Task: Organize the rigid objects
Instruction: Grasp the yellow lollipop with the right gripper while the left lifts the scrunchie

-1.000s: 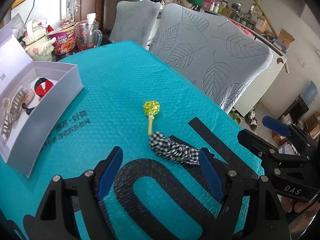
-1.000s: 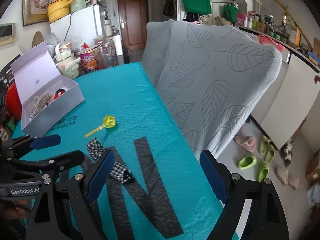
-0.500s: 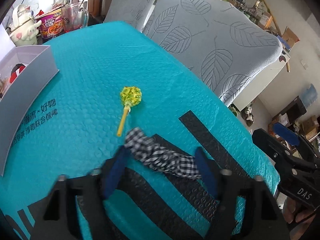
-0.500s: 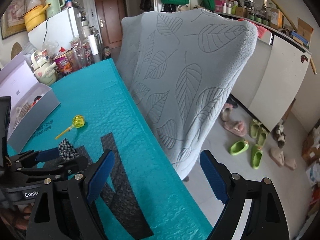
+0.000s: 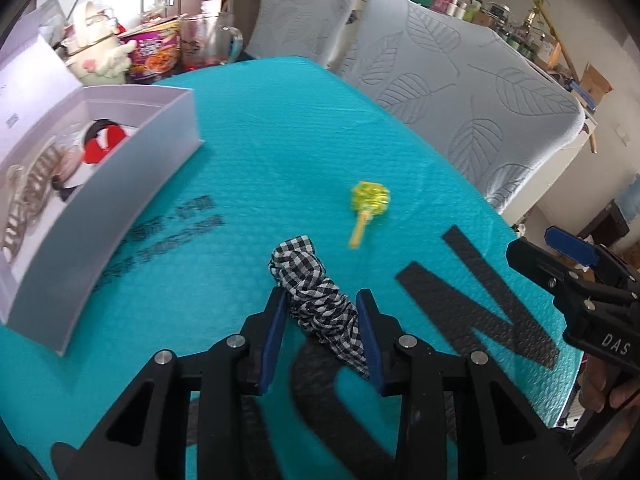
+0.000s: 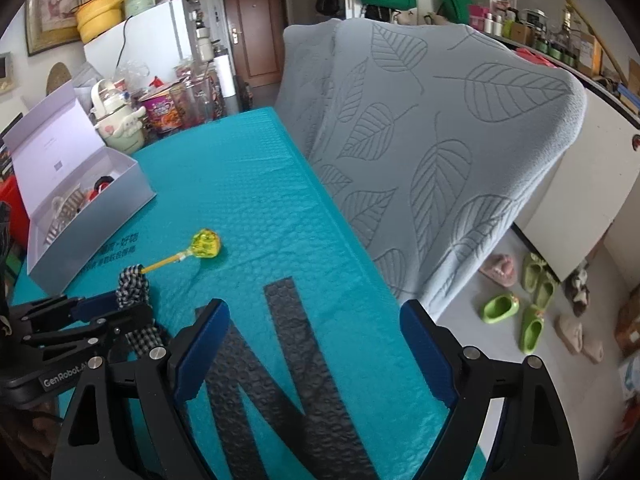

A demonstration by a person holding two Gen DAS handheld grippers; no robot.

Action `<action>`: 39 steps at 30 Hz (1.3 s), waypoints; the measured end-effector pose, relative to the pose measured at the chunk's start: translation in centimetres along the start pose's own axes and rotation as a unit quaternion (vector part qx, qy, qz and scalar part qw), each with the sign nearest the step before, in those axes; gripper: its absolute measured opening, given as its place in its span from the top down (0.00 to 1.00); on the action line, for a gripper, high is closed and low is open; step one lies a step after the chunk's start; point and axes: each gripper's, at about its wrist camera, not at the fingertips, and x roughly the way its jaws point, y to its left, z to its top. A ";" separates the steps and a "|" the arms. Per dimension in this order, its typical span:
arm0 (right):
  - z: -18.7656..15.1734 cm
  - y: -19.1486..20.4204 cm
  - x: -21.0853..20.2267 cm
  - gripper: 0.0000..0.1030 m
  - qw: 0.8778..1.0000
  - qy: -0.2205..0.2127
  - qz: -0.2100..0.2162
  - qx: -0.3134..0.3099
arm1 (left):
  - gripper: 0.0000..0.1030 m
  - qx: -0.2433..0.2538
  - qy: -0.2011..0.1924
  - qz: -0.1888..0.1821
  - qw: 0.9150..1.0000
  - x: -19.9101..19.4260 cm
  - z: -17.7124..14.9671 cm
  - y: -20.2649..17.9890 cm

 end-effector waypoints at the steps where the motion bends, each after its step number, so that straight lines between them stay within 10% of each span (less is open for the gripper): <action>1: 0.1 0.4 0.1 0.14 1.000 -0.001 0.003 -0.002 | 0.66 -0.003 -0.002 0.004 1.000 -0.2 -0.1 0.7; 19: 3.5 6.5 5.9 0.18 0.998 0.023 0.045 -0.030 | 0.66 -0.024 -0.015 0.038 0.999 -0.5 0.5 6.5; 31: 3.8 7.5 9.2 0.51 0.997 0.043 0.040 -0.040 | 0.66 -0.030 -0.014 0.018 0.999 0.6 0.7 7.4; 35: 3.3 7.8 8.9 0.76 0.997 0.040 0.025 -0.065 | 0.66 -0.034 -0.021 0.016 0.999 0.4 0.5 7.5; 39: 2.8 7.7 8.3 0.76 0.996 0.043 0.040 -0.059 | 0.67 -0.034 -0.025 0.010 0.999 0.0 0.0 7.6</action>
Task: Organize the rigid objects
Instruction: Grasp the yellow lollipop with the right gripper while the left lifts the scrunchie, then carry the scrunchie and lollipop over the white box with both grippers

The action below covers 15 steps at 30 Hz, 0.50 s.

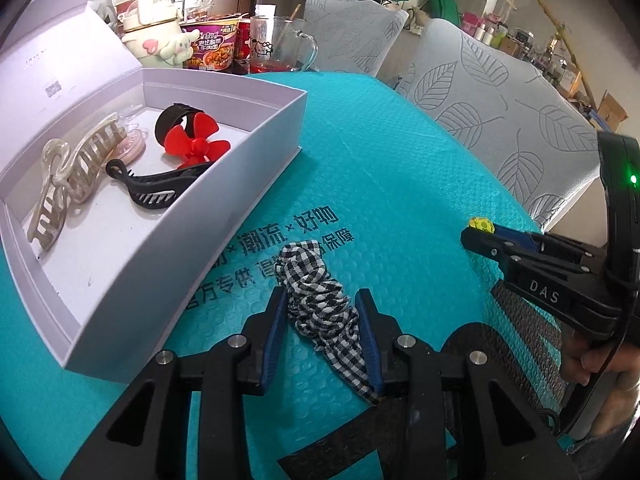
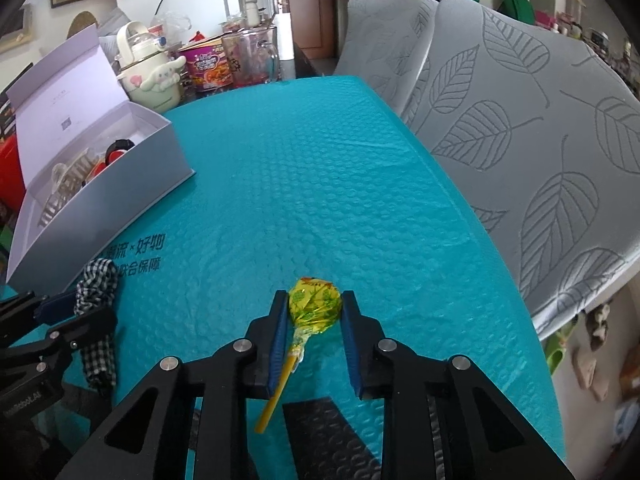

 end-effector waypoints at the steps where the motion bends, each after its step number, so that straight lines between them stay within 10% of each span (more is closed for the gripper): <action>1: -0.2 0.0 -0.2 0.76 1.000 0.000 0.001 0.002 | 0.67 -0.003 0.002 -0.002 1.000 -0.1 -0.1 0.1; 15: -3.6 -0.3 -4.3 0.76 1.000 -0.013 0.008 0.016 | 0.72 0.008 -0.021 -0.013 1.000 -3.9 -1.7 -1.4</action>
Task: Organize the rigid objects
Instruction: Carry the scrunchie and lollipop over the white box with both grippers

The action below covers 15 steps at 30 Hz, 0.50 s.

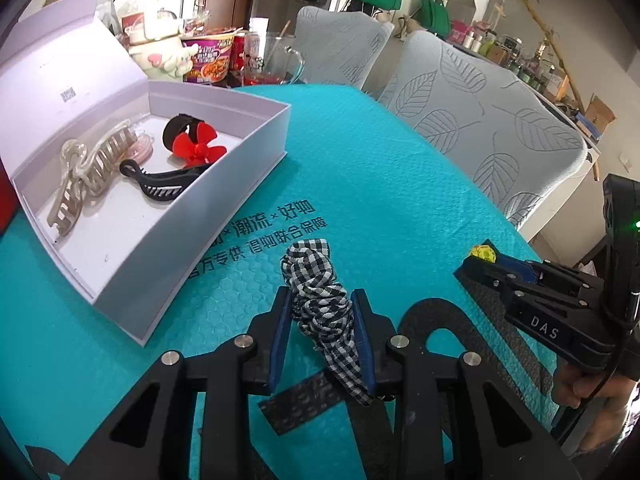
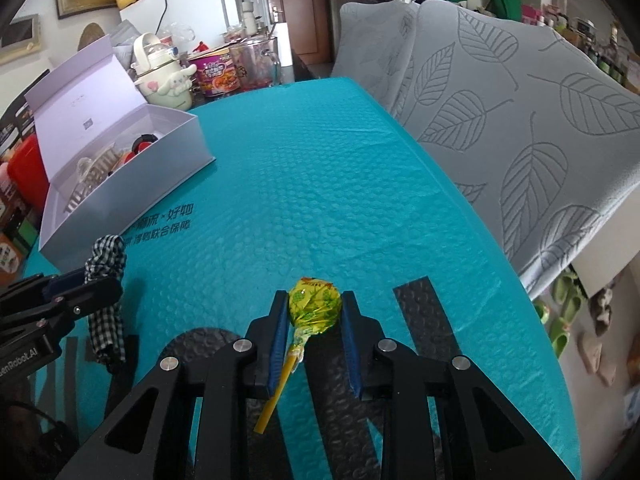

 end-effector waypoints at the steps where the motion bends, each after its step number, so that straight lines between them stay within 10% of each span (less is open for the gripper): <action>1: -0.2 0.1 -0.3 0.76 1.000 -0.002 0.001 0.001 | 0.72 0.001 -0.004 -0.002 1.000 -0.5 0.0 -0.2; 15: -2.6 3.3 -4.4 0.76 0.999 -0.033 0.016 -0.010 | 0.72 0.007 -0.056 -0.007 0.998 -6.3 -1.4 -0.1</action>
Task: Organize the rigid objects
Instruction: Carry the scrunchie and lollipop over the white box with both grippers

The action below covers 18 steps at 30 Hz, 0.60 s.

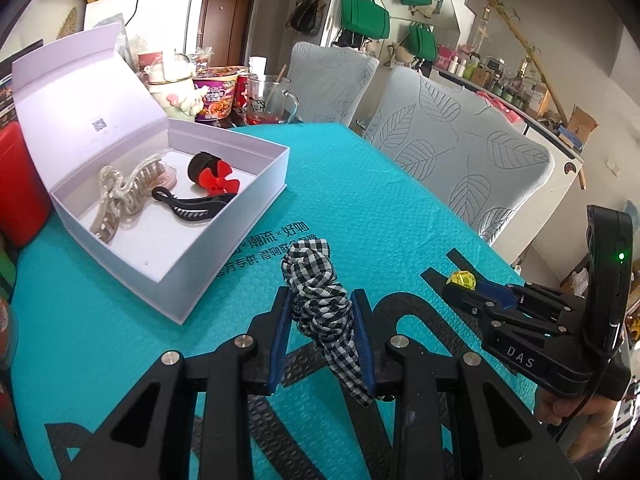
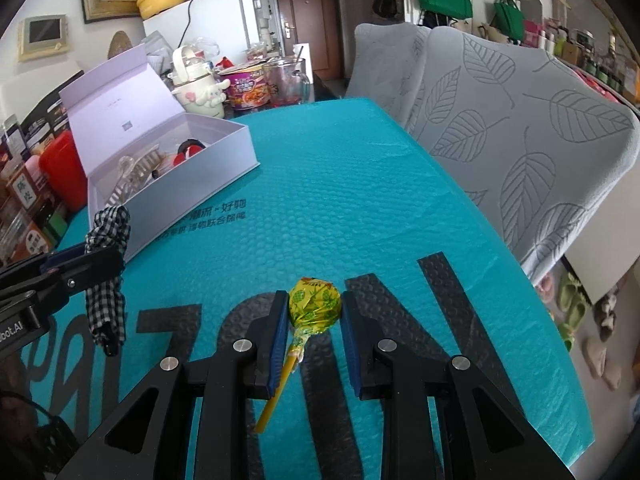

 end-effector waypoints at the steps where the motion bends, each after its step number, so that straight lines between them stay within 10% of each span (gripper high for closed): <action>1: -0.1 0.3 -0.3 0.76 1.000 -0.003 0.002 -0.002 | 0.72 -0.001 -0.005 0.002 1.000 -0.5 -0.1 0.1; 18: -1.0 6.4 -1.5 0.76 0.996 -0.010 0.071 -0.046 | 0.72 -0.026 -0.040 0.032 0.998 -5.5 -1.4 3.5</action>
